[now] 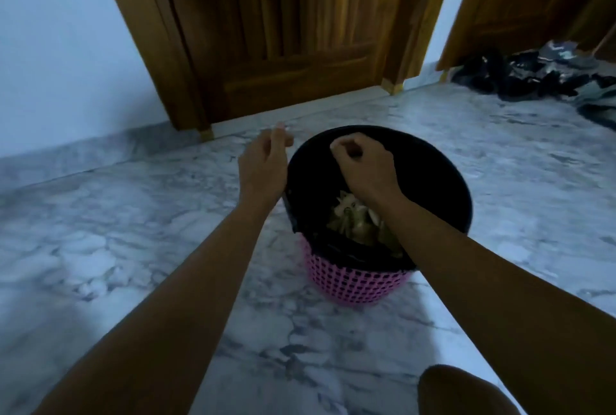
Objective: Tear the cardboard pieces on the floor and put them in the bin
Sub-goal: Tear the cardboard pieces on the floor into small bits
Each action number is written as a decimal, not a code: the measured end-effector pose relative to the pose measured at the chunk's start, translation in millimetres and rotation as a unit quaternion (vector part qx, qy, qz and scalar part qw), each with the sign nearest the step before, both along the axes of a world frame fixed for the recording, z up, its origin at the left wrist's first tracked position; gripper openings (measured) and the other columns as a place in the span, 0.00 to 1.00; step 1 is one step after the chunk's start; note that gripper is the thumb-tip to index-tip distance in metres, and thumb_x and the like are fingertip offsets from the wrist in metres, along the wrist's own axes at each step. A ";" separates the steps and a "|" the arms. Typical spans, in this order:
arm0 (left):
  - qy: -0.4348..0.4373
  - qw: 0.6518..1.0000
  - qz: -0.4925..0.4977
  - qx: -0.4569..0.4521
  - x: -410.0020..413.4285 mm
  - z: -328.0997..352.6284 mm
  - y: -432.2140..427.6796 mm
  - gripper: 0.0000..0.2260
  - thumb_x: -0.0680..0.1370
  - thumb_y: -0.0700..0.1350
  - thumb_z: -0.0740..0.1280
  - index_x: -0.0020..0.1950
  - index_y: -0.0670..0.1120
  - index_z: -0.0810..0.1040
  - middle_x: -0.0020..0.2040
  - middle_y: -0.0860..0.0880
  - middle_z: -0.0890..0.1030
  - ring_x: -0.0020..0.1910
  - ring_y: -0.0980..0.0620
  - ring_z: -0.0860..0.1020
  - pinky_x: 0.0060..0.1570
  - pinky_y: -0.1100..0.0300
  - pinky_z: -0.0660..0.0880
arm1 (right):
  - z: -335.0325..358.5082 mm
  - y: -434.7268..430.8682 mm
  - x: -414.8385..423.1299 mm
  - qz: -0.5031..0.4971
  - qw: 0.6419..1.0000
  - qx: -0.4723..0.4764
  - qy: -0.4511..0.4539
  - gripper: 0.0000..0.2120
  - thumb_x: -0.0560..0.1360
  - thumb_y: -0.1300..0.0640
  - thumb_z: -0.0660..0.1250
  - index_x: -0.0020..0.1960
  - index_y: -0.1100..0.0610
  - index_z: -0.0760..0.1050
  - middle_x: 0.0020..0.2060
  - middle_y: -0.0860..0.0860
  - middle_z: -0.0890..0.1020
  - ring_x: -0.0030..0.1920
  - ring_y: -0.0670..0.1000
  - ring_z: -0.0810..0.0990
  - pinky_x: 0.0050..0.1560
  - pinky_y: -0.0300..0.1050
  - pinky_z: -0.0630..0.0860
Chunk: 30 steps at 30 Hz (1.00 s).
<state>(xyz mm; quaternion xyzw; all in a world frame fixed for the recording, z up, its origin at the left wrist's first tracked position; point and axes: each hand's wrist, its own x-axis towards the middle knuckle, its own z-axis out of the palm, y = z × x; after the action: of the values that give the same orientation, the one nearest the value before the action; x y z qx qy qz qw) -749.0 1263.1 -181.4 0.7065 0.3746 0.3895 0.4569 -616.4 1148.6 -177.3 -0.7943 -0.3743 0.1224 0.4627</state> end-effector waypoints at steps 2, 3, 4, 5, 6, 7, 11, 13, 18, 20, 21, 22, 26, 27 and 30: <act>0.001 0.999 0.046 0.023 -31.5 -13.2 13.1 0.21 0.83 0.58 0.54 0.52 0.48 0.83 0.49 0.54 0.84 0.52 0.56 0.80 0.53 0.59 0.75 | -6.2 30.7 -25.1 0.032 0.998 0.019 -0.050 0.10 0.81 0.47 0.64 0.54 0.51 0.79 0.46 0.43 0.79 0.45 0.39 0.77 0.45 0.34 0.73; 0.023 0.997 0.066 0.030 -52.7 -18.7 18.1 0.21 0.84 0.57 0.54 0.53 0.48 0.83 0.50 0.54 0.84 0.51 0.57 0.80 0.50 0.64 0.73 | -11.3 46.8 -41.7 0.055 0.995 0.027 -0.073 0.10 0.81 0.47 0.64 0.54 0.52 0.78 0.47 0.44 0.80 0.46 0.41 0.77 0.46 0.36 0.74; 0.043 0.995 0.087 0.038 -75.9 -23.4 24.3 0.21 0.84 0.56 0.54 0.54 0.47 0.83 0.50 0.54 0.84 0.51 0.57 0.80 0.48 0.67 0.71 | -16.5 63.4 -61.2 0.079 0.992 0.033 -0.093 0.10 0.80 0.47 0.64 0.54 0.52 0.79 0.48 0.46 0.81 0.47 0.44 0.78 0.48 0.40 0.76; 0.065 0.991 0.111 0.039 -102.1 -27.2 30.1 0.21 0.84 0.56 0.54 0.54 0.47 0.83 0.51 0.54 0.84 0.51 0.58 0.79 0.47 0.68 0.70 | -21.0 79.4 -84.3 0.105 0.988 0.030 -0.110 0.11 0.79 0.46 0.64 0.55 0.51 0.79 0.50 0.46 0.82 0.49 0.46 0.79 0.50 0.45 0.78; 0.085 0.986 0.137 0.034 -129.8 -29.5 34.5 0.20 0.84 0.56 0.54 0.54 0.47 0.83 0.51 0.54 0.84 0.52 0.57 0.79 0.46 0.67 0.69 | -25.0 93.0 -108.5 0.132 0.984 0.021 -0.119 0.12 0.77 0.45 0.64 0.55 0.50 0.79 0.50 0.46 0.82 0.50 0.48 0.80 0.51 0.48 0.78; 0.104 0.981 0.164 0.028 -158.6 -28.8 36.6 0.20 0.84 0.57 0.54 0.55 0.48 0.83 0.53 0.54 0.84 0.52 0.57 0.79 0.48 0.65 0.69 | -27.7 103.9 -133.4 0.160 0.980 0.009 -0.121 0.13 0.76 0.44 0.64 0.55 0.49 0.79 0.51 0.46 0.83 0.51 0.49 0.80 0.50 0.49 0.79; 0.144 0.947 0.288 -0.005 -275.4 -13.6 24.9 0.21 0.83 0.58 0.54 0.56 0.47 0.82 0.56 0.53 0.84 0.58 0.54 0.78 0.56 0.62 0.69 | -30.9 120.4 -238.6 0.283 0.954 -0.019 -0.099 0.15 0.75 0.43 0.66 0.58 0.48 0.79 0.52 0.47 0.84 0.52 0.51 0.82 0.52 0.49 0.79; 0.155 0.924 0.348 -0.029 -336.4 -7.8 -1.5 0.22 0.82 0.60 0.54 0.56 0.48 0.82 0.56 0.52 0.84 0.60 0.51 0.78 0.57 0.61 0.69 | -34.3 116.4 -295.4 0.346 0.933 -0.017 -0.100 0.15 0.75 0.44 0.67 0.59 0.48 0.79 0.53 0.48 0.84 0.54 0.53 0.82 0.54 0.49 0.79; 0.200 0.831 0.510 -0.096 -488.2 -13.3 -148.9 0.24 0.82 0.61 0.55 0.54 0.43 0.80 0.52 0.45 0.83 0.55 0.46 0.78 0.51 0.57 0.70 | -36.3 56.8 -453.6 0.553 0.826 -0.027 -0.105 0.17 0.77 0.44 0.67 0.64 0.47 0.76 0.60 0.47 0.82 0.59 0.52 0.80 0.57 0.49 0.78; 0.205 0.785 0.570 -0.132 -533.3 -20.1 -220.3 0.24 0.82 0.60 0.55 0.55 0.43 0.80 0.54 0.43 0.83 0.55 0.44 0.78 0.54 0.55 0.72 | -32.4 15.8 -503.8 0.618 0.778 -0.033 -0.105 0.17 0.77 0.45 0.66 0.64 0.47 0.76 0.61 0.46 0.81 0.61 0.52 0.78 0.59 0.48 0.76; 0.207 0.761 0.596 -0.153 -552.0 -22.5 -254.1 0.24 0.82 0.61 0.55 0.56 0.43 0.80 0.55 0.43 0.82 0.57 0.43 0.78 0.58 0.52 0.73 | -31.5 -5.6 -524.2 0.645 0.756 -0.036 -0.106 0.17 0.77 0.45 0.66 0.64 0.47 0.76 0.61 0.46 0.81 0.62 0.52 0.77 0.59 0.47 0.76; 0.210 0.736 0.620 -0.170 -568.7 -23.3 -284.5 0.23 0.82 0.61 0.55 0.57 0.44 0.80 0.57 0.43 0.82 0.59 0.42 0.78 0.60 0.51 0.73 | -31.2 -26.0 -541.8 0.669 0.735 -0.039 -0.106 0.17 0.77 0.45 0.66 0.64 0.47 0.76 0.60 0.45 0.81 0.62 0.52 0.78 0.59 0.48 0.76; 0.227 0.667 0.661 -0.258 -611.8 -27.1 -387.0 0.27 0.81 0.64 0.53 0.64 0.46 0.78 0.63 0.42 0.80 0.64 0.40 0.75 0.63 0.52 0.70 | -36.7 -99.4 -588.1 0.749 0.650 -0.058 -0.119 0.16 0.76 0.43 0.66 0.62 0.45 0.77 0.58 0.45 0.82 0.58 0.52 0.80 0.56 0.49 0.78; 0.222 0.659 0.665 -0.271 -617.2 -29.6 -408.6 0.27 0.81 0.65 0.53 0.64 0.46 0.77 0.63 0.42 0.80 0.64 0.40 0.75 0.63 0.53 0.70 | -39.5 -116.2 -595.2 0.765 0.628 -0.068 -0.124 0.16 0.76 0.44 0.66 0.62 0.45 0.76 0.58 0.44 0.82 0.56 0.52 0.80 0.55 0.48 0.78; 0.222 0.644 0.673 -0.287 -633.9 -36.4 -455.2 0.28 0.81 0.64 0.53 0.64 0.44 0.77 0.63 0.40 0.79 0.65 0.39 0.74 0.66 0.52 0.68 | -44.5 -157.3 -618.0 0.797 0.583 -0.089 -0.131 0.16 0.77 0.44 0.66 0.63 0.45 0.76 0.57 0.44 0.81 0.55 0.51 0.80 0.55 0.47 0.78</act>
<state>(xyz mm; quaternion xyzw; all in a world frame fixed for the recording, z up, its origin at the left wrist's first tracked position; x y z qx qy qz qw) -1382.9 807.9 -217.8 0.1587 0.9303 0.2940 0.1513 -1234.5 991.3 -221.8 -0.2217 -0.9008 0.3696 0.0528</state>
